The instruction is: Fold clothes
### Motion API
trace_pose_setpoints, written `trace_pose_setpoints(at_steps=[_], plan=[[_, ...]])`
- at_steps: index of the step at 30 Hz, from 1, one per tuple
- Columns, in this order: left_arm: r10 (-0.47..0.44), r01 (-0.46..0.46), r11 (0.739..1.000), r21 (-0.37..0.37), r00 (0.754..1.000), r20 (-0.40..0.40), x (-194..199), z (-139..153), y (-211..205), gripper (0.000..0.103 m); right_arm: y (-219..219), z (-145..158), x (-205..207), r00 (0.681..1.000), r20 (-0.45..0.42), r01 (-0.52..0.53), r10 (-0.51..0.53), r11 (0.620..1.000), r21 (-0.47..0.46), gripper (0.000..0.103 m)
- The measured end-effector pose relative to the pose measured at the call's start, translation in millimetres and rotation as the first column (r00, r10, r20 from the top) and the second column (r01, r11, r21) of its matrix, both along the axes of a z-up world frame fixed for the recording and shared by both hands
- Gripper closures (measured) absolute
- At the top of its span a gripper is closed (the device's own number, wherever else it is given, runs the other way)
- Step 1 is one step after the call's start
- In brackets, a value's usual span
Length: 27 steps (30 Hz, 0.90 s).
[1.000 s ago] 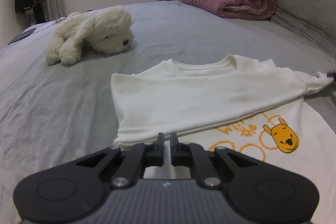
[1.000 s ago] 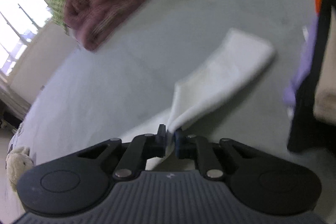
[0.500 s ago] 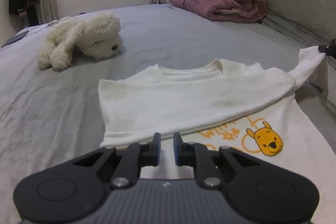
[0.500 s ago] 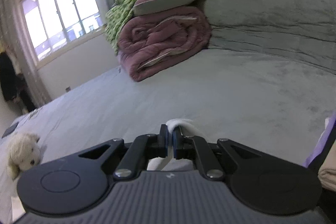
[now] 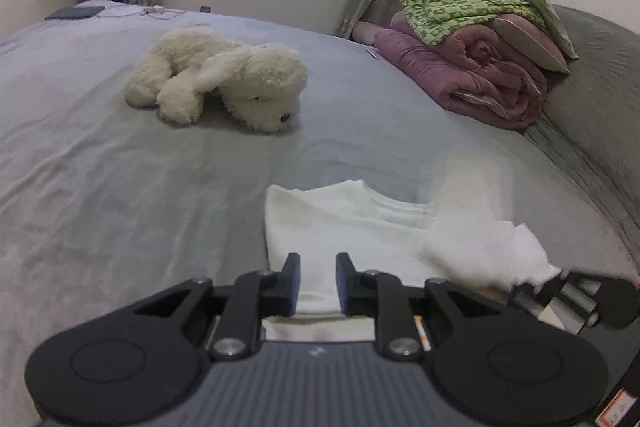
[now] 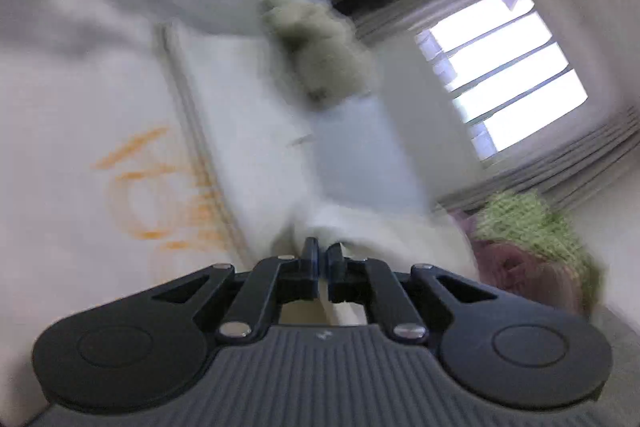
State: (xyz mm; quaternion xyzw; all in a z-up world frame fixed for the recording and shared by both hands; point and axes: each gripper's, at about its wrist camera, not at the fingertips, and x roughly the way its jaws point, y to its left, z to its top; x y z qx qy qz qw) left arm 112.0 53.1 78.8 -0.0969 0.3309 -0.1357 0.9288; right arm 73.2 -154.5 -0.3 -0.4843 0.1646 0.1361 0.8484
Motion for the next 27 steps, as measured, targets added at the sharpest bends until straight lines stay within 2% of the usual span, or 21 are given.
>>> trace_pose_setpoints(at_steps=[4,6,7,10,12,13,15,17,20,21,23,24,25,26,27], plan=[[-0.031,0.031,1.0,0.006,0.999,0.01,-3,1,-10,0.084,-15,22,1,0.992,-0.104,0.086,-0.068,0.979,0.183,0.088],[-0.04,0.04,0.999,-0.003,0.999,0.004,-3,0,-13,0.083,-24,37,-7,0.989,-0.131,0.096,-0.062,0.957,0.273,0.074],[-0.044,0.044,0.999,-0.009,0.999,0.0,-3,-1,-15,0.083,-28,45,-13,0.989,-0.142,0.096,-0.053,0.943,0.319,0.063],[-0.059,0.059,0.998,-0.021,0.998,-0.008,-3,-3,-21,0.083,-42,59,-26,0.988,-0.155,0.08,-0.02,0.918,0.387,0.062],[-0.061,0.061,0.998,-0.031,0.998,-0.014,-2,-4,-25,0.082,-50,58,-24,0.984,-0.174,0.1,-0.031,0.908,0.408,0.061],[-0.06,0.059,0.998,-0.036,0.998,-0.019,-3,-5,-26,0.082,-56,58,-16,0.978,-0.207,0.128,-0.036,0.884,0.45,0.061],[-0.049,0.048,0.998,-0.042,0.998,-0.028,-4,-5,-28,0.082,-76,66,16,0.938,-0.347,0.239,-0.016,0.752,0.614,0.061],[-0.046,0.043,0.997,-0.062,0.998,-0.045,-6,-4,-27,0.082,-96,72,48,0.883,-0.469,0.369,0.021,0.586,0.721,0.059],[-0.027,0.023,0.997,-0.075,0.998,-0.053,-7,0,-21,0.08,-122,70,96,0.786,-0.618,0.587,0.003,0.311,0.748,0.059],[-0.017,0.013,0.997,-0.072,0.998,-0.056,-6,0,-17,0.078,-127,67,111,0.75,-0.661,0.642,0.002,0.237,0.729,0.058],[0.004,-0.008,0.998,-0.067,0.998,-0.061,-3,-1,-10,0.077,-126,55,137,0.685,-0.728,0.718,-0.022,0.189,0.67,0.058],[0.015,-0.019,0.998,-0.068,0.998,-0.065,-1,-1,-6,0.077,-120,50,144,0.667,-0.744,0.734,-0.028,0.193,0.651,0.059],[0.025,-0.031,0.996,-0.079,0.997,-0.072,1,-1,-1,0.077,-112,48,147,0.667,-0.744,0.733,-0.038,0.208,0.647,0.071],[0.036,-0.043,0.995,-0.091,0.996,-0.078,2,-2,4,0.077,-103,46,150,0.667,-0.743,0.732,-0.048,0.223,0.644,0.093],[0.046,-0.055,0.993,-0.106,0.996,-0.082,3,-1,9,0.077,-94,47,151,0.68,-0.731,0.72,-0.06,0.242,0.65,0.093]])
